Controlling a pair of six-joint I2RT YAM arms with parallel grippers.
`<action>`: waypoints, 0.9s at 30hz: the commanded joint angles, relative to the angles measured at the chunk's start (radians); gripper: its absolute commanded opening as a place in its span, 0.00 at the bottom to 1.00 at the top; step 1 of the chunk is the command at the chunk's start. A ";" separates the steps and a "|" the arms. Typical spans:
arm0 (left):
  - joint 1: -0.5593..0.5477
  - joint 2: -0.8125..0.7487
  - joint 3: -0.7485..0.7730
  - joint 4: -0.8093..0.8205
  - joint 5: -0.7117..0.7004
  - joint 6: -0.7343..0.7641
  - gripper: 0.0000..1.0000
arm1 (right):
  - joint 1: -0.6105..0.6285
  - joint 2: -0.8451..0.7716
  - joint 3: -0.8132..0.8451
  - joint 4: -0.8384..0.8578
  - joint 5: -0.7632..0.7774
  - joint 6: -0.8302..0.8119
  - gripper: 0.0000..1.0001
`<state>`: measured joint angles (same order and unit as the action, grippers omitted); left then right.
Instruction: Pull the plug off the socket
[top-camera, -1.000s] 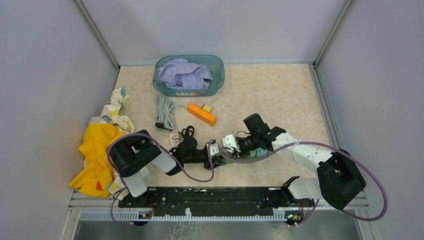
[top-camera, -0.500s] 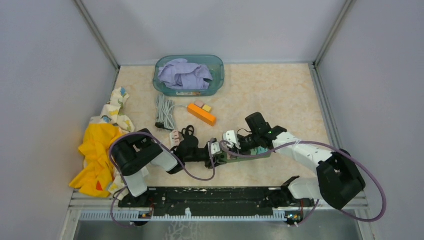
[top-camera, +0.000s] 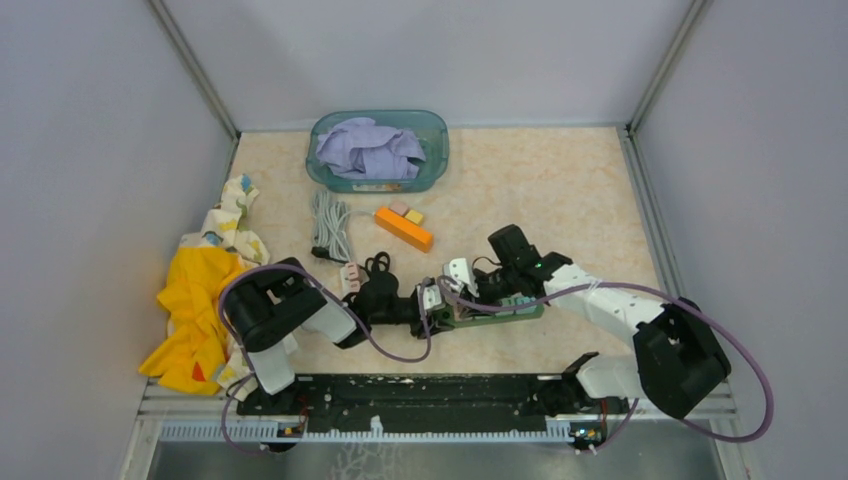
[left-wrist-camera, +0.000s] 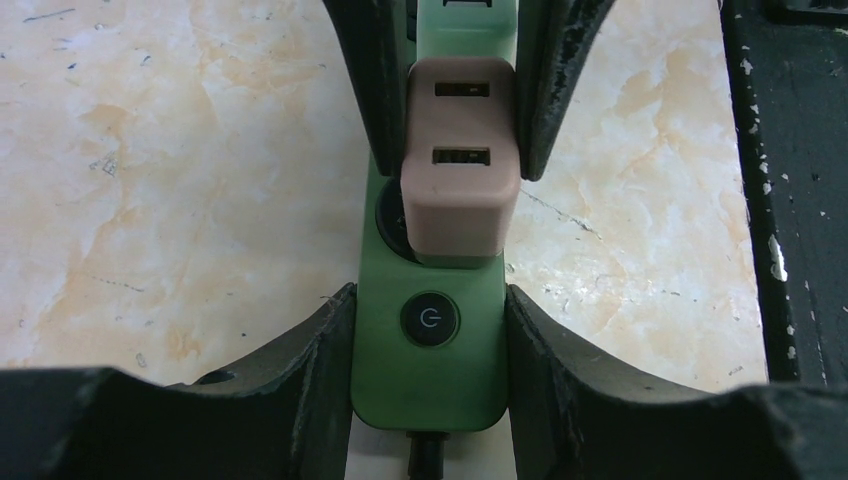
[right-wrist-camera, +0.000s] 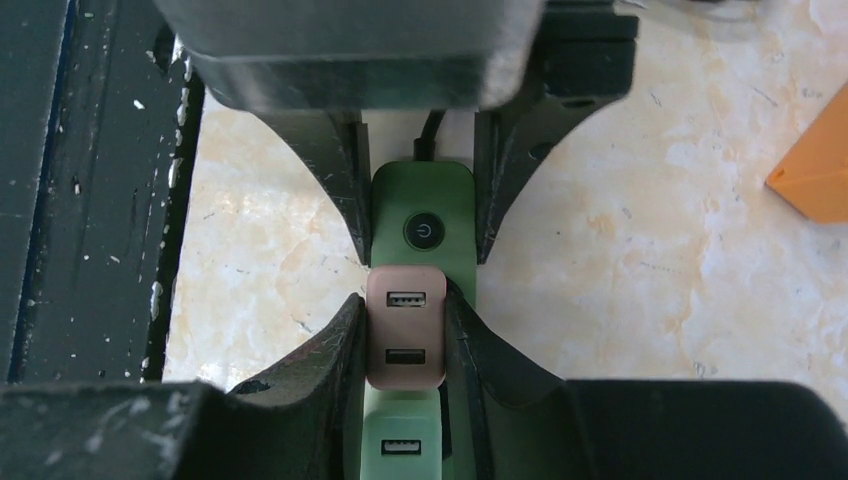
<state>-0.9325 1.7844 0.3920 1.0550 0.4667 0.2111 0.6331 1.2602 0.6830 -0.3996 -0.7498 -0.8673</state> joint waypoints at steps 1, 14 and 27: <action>0.002 0.030 0.014 -0.057 0.001 -0.016 0.00 | -0.073 -0.045 0.025 0.082 -0.124 0.051 0.00; 0.002 0.037 0.031 -0.083 -0.002 -0.016 0.00 | 0.096 -0.014 0.054 -0.006 -0.191 -0.027 0.00; 0.002 0.039 0.036 -0.093 -0.001 -0.015 0.00 | -0.060 -0.118 0.001 -0.174 -0.265 -0.259 0.00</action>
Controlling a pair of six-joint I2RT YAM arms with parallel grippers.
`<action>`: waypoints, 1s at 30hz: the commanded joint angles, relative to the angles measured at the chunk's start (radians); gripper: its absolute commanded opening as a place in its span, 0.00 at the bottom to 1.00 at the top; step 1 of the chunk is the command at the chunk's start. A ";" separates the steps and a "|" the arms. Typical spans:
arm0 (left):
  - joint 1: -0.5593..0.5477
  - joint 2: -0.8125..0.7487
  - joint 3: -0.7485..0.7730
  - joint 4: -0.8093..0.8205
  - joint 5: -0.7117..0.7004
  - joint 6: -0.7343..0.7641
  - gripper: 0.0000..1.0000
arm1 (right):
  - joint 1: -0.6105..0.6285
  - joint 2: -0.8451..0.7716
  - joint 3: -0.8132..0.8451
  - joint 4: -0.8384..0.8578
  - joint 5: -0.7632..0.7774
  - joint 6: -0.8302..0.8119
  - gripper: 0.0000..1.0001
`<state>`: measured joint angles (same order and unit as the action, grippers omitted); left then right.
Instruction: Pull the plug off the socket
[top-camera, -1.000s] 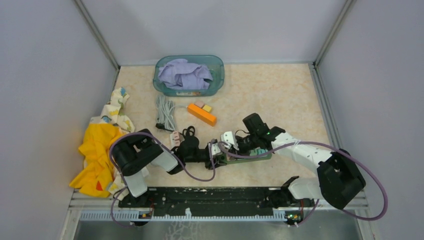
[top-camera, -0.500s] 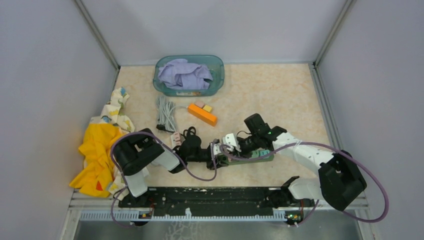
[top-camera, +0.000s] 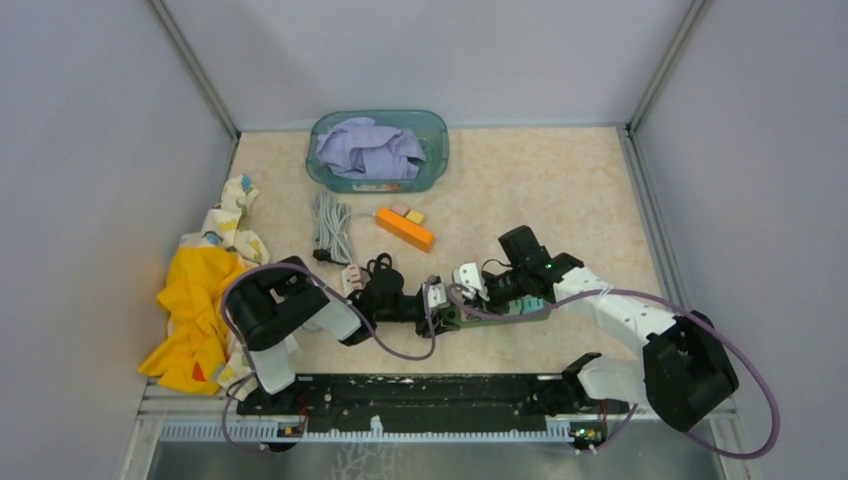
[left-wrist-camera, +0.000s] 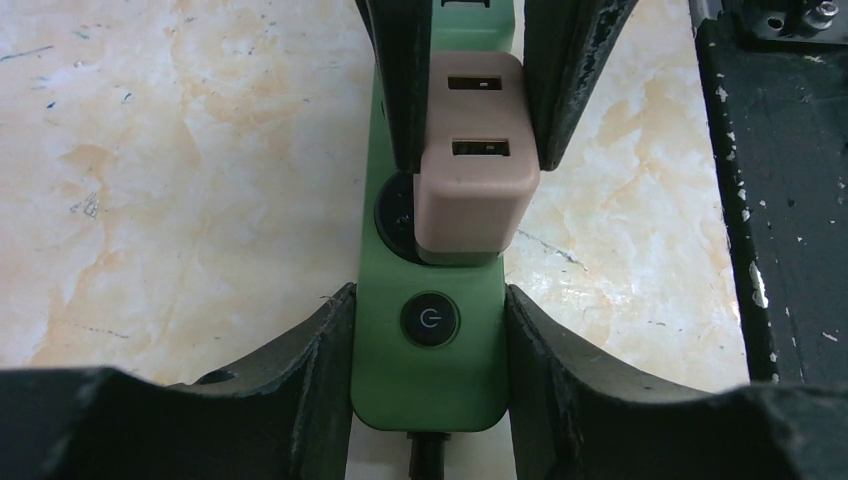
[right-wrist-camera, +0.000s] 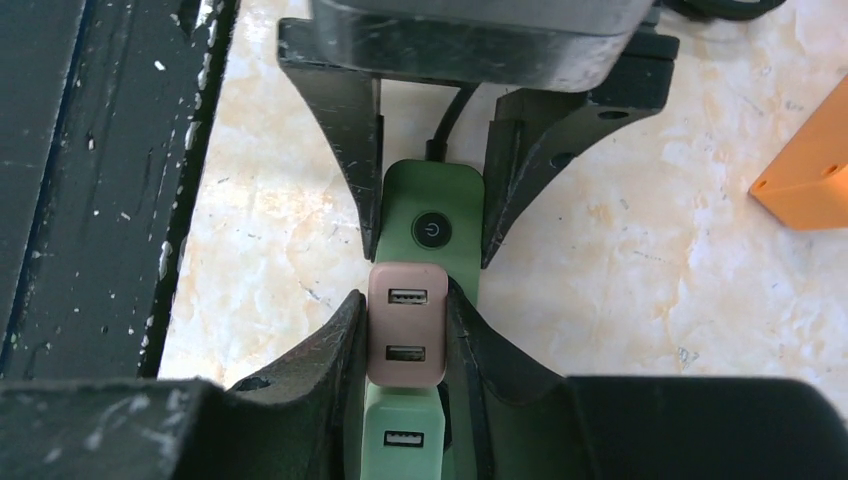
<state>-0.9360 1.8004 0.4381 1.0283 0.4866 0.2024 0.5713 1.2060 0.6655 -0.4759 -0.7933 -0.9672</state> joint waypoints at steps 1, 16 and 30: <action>0.006 0.023 -0.010 -0.067 -0.019 -0.005 0.00 | 0.018 -0.060 0.020 -0.095 -0.239 -0.160 0.00; 0.006 0.040 0.016 -0.092 -0.017 -0.008 0.00 | -0.066 -0.093 -0.009 0.125 -0.127 0.063 0.00; 0.006 0.059 0.047 -0.114 -0.019 -0.015 0.00 | 0.024 -0.038 0.030 0.237 -0.180 0.227 0.00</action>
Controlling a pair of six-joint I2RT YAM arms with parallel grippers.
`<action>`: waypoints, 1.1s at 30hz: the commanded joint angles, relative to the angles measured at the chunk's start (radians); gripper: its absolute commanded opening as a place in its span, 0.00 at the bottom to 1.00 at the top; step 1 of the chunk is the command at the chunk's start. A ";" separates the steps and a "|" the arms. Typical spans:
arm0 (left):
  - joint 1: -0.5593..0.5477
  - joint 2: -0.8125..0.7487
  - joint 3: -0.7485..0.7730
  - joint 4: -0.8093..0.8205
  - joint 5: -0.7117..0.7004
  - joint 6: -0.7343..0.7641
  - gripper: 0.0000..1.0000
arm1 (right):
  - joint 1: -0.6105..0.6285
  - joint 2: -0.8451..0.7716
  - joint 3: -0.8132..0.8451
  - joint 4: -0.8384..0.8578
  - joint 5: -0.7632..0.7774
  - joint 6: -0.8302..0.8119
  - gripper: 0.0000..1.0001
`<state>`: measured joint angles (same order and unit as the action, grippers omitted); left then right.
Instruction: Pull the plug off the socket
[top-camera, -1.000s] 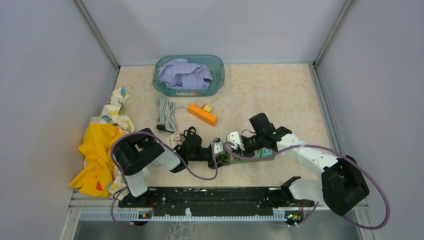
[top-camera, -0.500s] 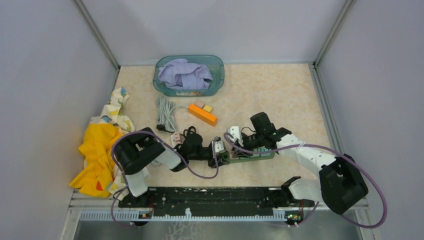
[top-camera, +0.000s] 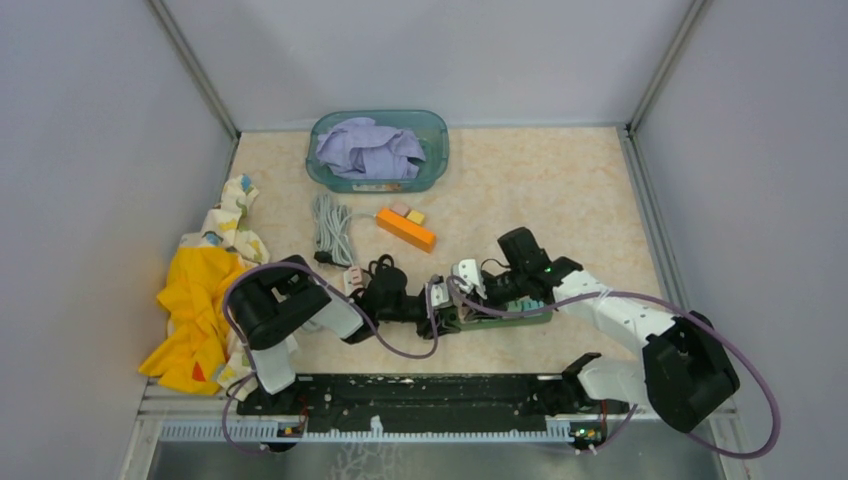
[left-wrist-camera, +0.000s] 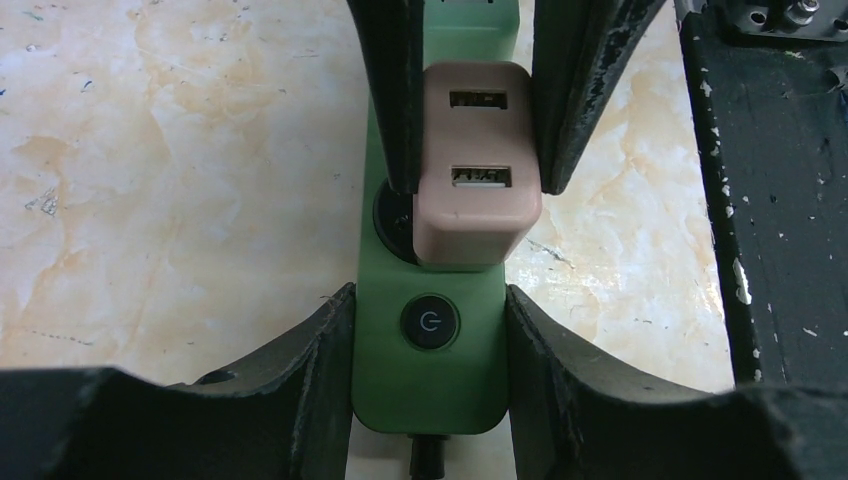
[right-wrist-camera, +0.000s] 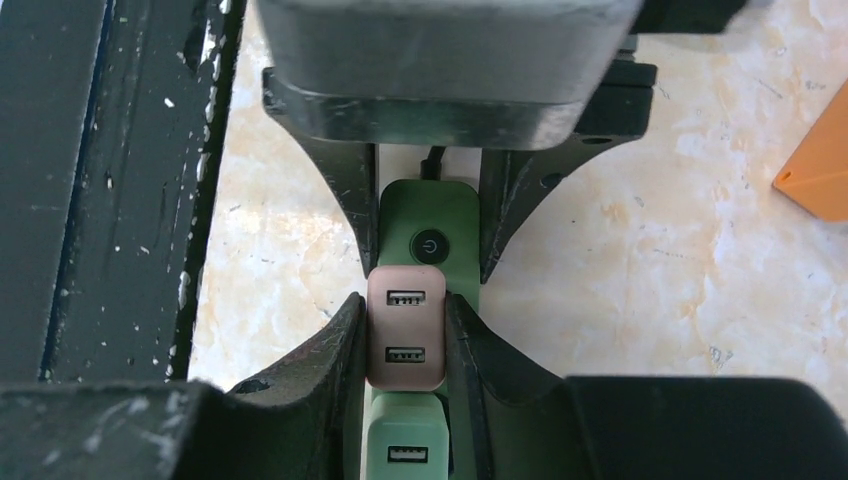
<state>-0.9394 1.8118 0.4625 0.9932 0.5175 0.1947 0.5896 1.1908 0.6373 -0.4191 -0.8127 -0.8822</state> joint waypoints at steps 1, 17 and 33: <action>0.011 0.049 0.025 -0.083 -0.049 -0.007 0.00 | -0.023 -0.036 0.051 0.189 -0.155 0.149 0.00; 0.011 0.039 0.012 -0.076 -0.049 -0.006 0.00 | 0.030 -0.031 0.082 0.023 -0.261 0.021 0.00; 0.012 0.034 0.004 -0.075 -0.045 -0.002 0.00 | -0.040 -0.081 0.079 -0.206 -0.287 -0.226 0.00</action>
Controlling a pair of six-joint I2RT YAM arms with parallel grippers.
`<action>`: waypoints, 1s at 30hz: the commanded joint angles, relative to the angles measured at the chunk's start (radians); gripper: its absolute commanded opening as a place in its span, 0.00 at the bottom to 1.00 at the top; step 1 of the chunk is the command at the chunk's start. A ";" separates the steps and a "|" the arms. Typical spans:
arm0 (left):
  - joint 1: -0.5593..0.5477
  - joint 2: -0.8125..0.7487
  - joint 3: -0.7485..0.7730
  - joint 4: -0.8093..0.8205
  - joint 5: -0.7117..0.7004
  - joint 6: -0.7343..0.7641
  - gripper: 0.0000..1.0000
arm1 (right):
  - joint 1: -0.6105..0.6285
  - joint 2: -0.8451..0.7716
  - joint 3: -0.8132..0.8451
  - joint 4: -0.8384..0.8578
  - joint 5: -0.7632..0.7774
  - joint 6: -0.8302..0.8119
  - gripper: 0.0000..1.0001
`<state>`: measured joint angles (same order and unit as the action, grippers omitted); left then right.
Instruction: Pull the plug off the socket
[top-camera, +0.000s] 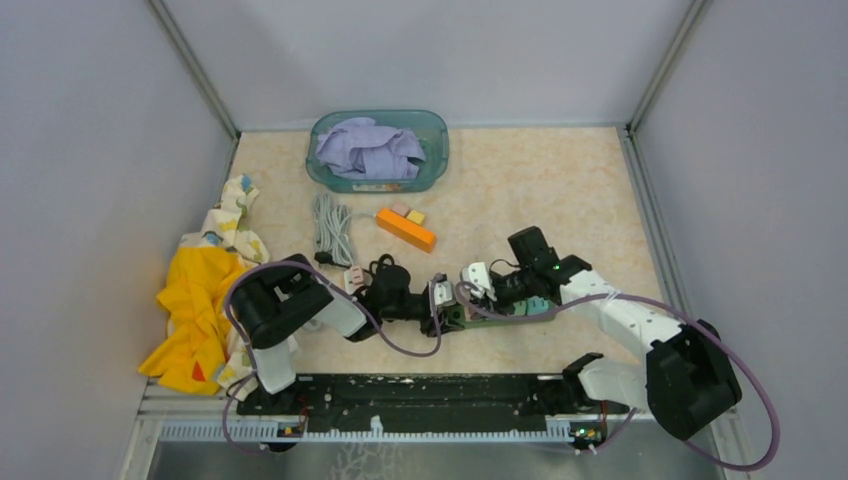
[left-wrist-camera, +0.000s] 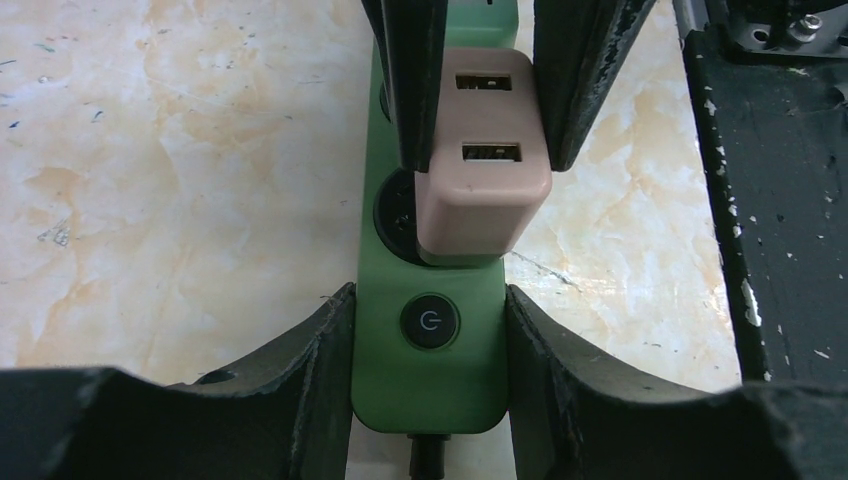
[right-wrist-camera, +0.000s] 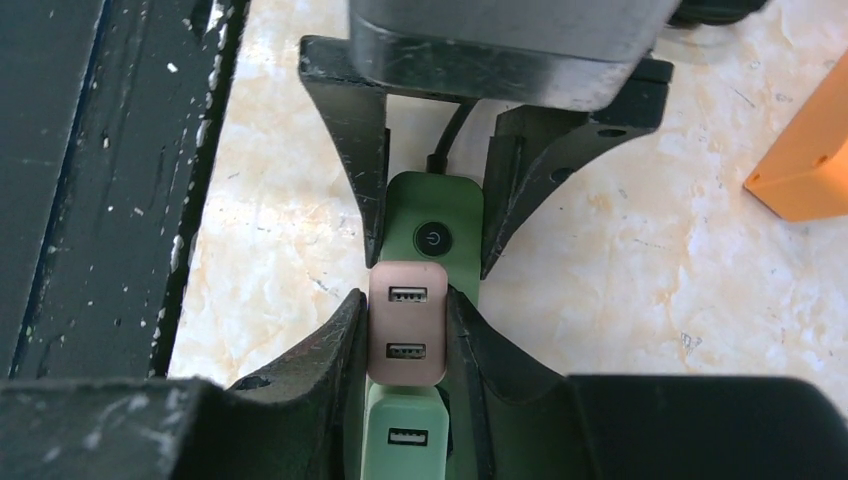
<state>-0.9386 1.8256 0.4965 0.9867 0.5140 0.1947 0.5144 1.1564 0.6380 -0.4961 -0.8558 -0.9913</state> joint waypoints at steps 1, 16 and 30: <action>0.011 0.020 -0.029 -0.067 -0.043 -0.003 0.00 | 0.056 -0.038 0.080 -0.118 -0.254 -0.101 0.00; 0.014 0.024 -0.019 -0.078 -0.035 -0.003 0.00 | -0.074 -0.089 0.069 -0.026 -0.200 0.033 0.00; 0.015 -0.006 -0.076 -0.010 -0.055 -0.016 0.03 | -0.318 -0.142 0.113 0.128 -0.452 0.344 0.00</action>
<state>-0.9360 1.8187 0.4515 1.0210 0.4953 0.1944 0.2897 1.0756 0.7223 -0.5426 -1.1389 -0.8558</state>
